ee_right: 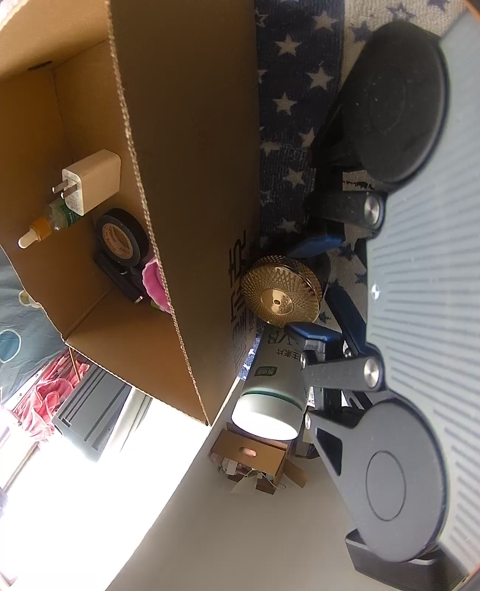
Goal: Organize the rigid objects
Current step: 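Close the right gripper on the gold-lidded jar and lift it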
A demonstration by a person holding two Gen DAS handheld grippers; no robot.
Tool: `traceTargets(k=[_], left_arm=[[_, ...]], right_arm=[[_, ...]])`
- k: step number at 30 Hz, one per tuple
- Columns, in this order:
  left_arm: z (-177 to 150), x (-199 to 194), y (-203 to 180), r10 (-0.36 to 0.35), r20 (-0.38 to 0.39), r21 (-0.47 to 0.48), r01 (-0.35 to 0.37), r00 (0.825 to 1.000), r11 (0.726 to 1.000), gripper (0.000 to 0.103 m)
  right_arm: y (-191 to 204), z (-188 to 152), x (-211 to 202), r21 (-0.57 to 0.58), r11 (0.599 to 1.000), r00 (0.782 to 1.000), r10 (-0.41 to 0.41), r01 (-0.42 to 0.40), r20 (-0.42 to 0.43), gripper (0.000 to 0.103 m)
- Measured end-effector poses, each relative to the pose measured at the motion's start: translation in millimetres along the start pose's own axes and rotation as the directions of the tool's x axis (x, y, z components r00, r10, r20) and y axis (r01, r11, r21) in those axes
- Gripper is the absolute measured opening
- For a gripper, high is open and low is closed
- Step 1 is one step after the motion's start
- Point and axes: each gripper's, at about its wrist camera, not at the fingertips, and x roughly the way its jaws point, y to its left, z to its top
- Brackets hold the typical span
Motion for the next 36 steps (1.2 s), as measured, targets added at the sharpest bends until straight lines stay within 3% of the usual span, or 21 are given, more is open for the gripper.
traceTargets(k=[3,19,36], left_arm=[[1,-1,0,0.041,0.027,0.016,-0.041,0.999,0.999,0.055],[9,24,3,0.067,0.011,-0.005,-0.067,0.998,0.998,0.060],[-4,1,-28,-0.053,-0.035,0.043,0.055,0.998,0.998,0.058]], right_arm=[[-4,3,-2,0.009,1.000,1.000,-0.002,0.002,0.013,0.039],[-15,4,29,0.038,0.999,0.999,0.031,-0.032,0.016,0.042],[-29,-39,-21,0.123,0.992,0.995,-0.017,0.006,0.094,0.042]])
